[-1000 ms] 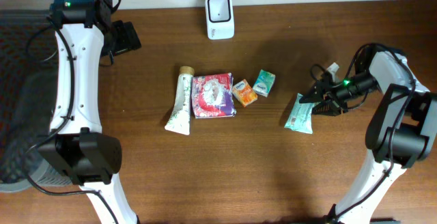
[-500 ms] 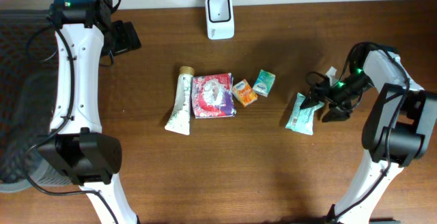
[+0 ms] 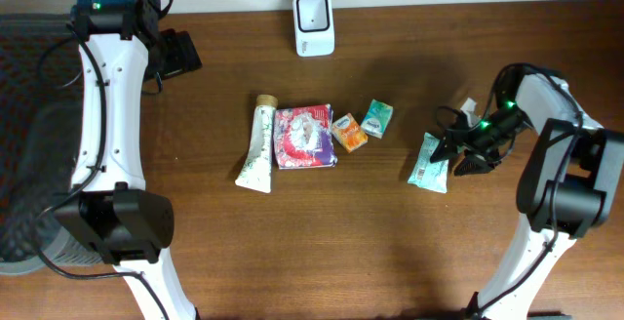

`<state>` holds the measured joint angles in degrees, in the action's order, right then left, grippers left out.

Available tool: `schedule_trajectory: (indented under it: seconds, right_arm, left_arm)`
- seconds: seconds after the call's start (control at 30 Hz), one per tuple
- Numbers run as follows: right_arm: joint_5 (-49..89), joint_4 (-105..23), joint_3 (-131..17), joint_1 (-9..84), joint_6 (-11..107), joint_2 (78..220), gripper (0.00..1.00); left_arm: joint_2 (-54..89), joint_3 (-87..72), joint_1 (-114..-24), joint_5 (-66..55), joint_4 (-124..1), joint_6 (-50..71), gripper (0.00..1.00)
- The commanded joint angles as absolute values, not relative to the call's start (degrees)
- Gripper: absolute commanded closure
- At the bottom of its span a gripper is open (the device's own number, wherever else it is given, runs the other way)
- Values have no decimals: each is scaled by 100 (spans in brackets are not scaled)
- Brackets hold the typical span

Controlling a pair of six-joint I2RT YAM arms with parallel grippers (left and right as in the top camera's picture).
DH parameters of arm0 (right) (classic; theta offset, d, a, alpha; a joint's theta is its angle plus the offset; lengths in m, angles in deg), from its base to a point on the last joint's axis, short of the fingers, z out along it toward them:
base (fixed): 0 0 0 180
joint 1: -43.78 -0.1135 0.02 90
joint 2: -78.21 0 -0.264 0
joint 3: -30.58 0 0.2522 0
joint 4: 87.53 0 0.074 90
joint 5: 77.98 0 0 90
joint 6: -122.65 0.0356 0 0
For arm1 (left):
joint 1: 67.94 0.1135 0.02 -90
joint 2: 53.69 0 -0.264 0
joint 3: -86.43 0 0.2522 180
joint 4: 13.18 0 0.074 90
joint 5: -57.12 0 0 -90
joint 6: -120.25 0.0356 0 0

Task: Scan the item barcode
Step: 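Lift the bag with the right gripper and hold it before the scanner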

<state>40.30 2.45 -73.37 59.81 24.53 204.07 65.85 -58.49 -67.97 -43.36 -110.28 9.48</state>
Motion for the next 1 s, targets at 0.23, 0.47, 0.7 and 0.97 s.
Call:
schedule_trajectory:
  seconds: [0.23, 0.47, 0.7, 0.97]
  right_arm:
    - [5667, -1040, -6458, 6169, 2411, 20420, 70]
    - [7323, -688, -7121, 5815, 2409, 20151, 96]
    - [9417, -710, -8194, 4862, 2413, 19961, 96]
    - [9417, -1737, -8854, 3809, 3484, 19961, 96]
  left_arm:
    - [6437, -5873, -6788, -4299, -11019, 889, 1]
    - [6437, -5873, -6786, -4299, -11019, 889, 1]
    - [6437, -5873, -6786, -4299, -11019, 889, 1]
    - [6437, -5873, -6786, -4299, -11019, 889, 1]
